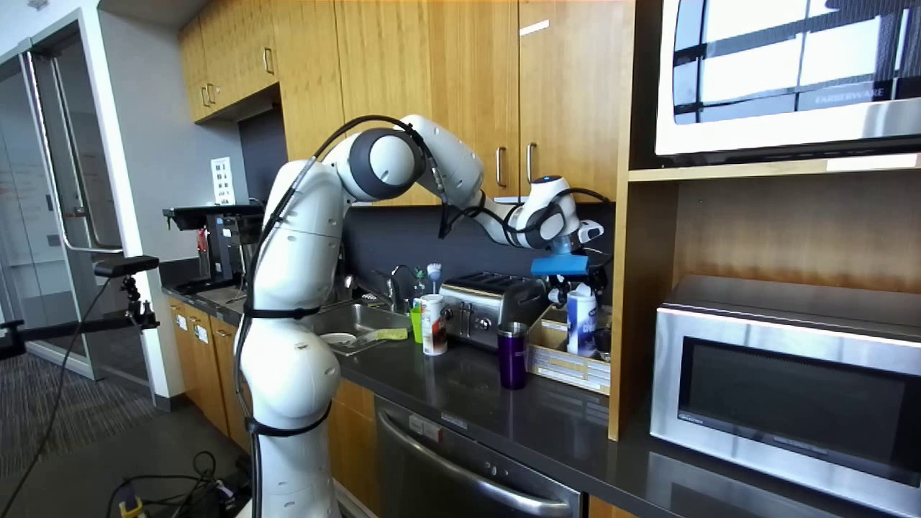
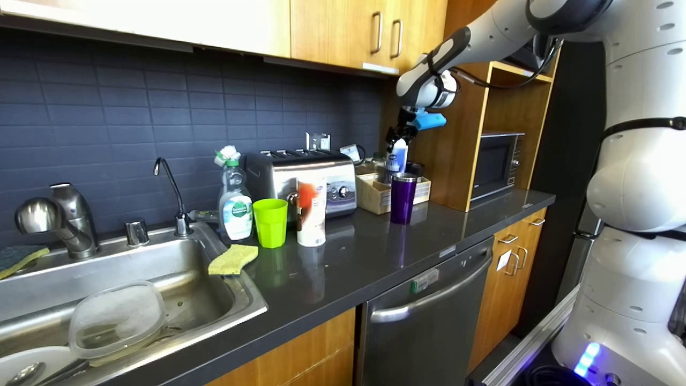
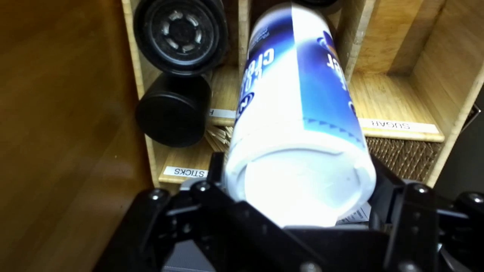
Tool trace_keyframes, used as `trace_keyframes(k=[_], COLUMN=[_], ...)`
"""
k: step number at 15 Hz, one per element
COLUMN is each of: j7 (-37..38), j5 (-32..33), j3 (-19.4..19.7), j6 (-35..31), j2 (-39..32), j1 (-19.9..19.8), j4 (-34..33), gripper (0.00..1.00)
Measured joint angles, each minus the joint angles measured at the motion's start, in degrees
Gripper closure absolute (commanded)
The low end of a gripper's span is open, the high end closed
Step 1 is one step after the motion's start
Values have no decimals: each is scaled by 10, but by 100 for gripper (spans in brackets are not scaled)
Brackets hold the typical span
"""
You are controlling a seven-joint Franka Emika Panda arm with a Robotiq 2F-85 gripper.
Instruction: Remove the white bottle from the box
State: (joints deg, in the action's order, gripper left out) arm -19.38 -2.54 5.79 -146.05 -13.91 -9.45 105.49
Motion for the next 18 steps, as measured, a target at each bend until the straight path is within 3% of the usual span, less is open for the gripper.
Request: trace_keyframes(k=[18], j7=[0], j5=[3], j3=[4], j6=[50], j2=[45], j1=[-2], j4=[0], gripper=[38])
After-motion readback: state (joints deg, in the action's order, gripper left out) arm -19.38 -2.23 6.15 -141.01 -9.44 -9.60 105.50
